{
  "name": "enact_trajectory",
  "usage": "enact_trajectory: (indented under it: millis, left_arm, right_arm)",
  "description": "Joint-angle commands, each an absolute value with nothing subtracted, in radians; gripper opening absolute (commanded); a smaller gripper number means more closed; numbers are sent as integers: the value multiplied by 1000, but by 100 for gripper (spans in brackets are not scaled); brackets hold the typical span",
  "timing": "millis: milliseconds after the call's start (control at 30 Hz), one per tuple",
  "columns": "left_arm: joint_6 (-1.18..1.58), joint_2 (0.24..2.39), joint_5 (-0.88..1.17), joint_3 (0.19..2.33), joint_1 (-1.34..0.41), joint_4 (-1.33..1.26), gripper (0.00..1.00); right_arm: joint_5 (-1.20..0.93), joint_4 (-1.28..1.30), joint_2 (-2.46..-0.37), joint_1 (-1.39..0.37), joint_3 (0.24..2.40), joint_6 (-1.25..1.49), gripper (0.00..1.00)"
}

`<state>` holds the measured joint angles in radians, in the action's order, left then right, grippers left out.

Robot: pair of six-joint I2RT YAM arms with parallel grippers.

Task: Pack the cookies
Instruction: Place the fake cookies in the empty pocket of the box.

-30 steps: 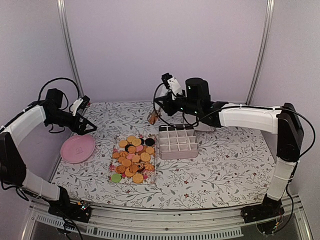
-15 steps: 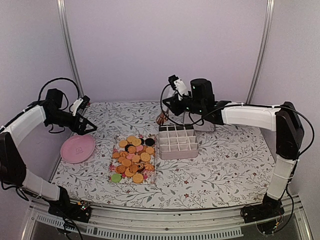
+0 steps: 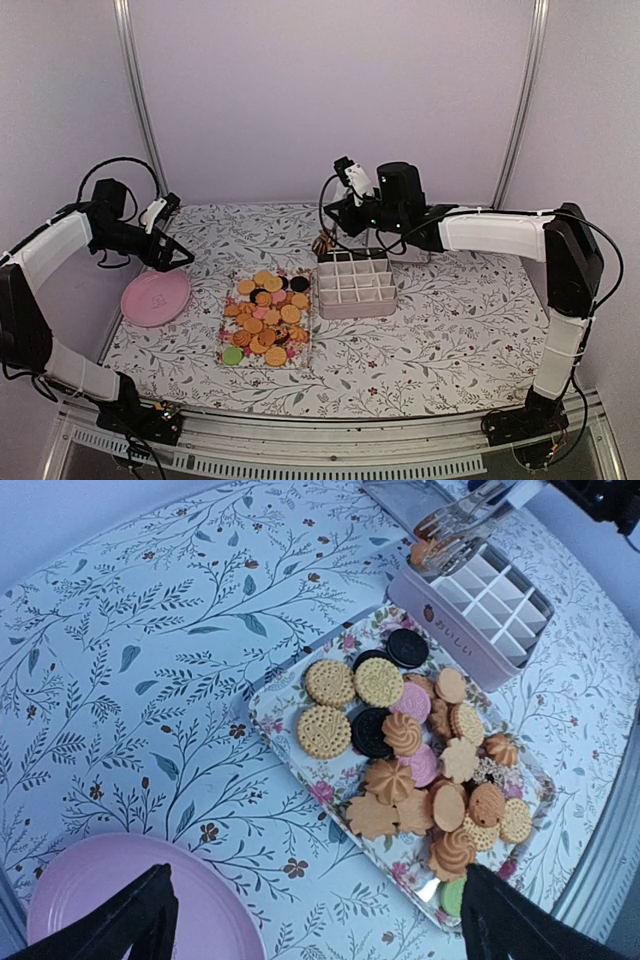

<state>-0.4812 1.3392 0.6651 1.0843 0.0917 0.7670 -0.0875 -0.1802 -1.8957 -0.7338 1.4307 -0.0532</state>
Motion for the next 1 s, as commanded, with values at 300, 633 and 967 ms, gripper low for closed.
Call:
enact_trajectory:
  millis: [300,633,967]
  left_arm:
    - [-483,1297,678,1084,92,762,99]
    - [-482,1301,689,1090,92,768,99]
    - [-477,1314,690,1104,94,770,99]
  right_arm:
    - [-99,-195,-1924,-736,1450,-62,37]
    - [-121,-180,-1919,-736,1476,-66,42]
    - [-164,-179,-1840,-747,1480,-64,41]
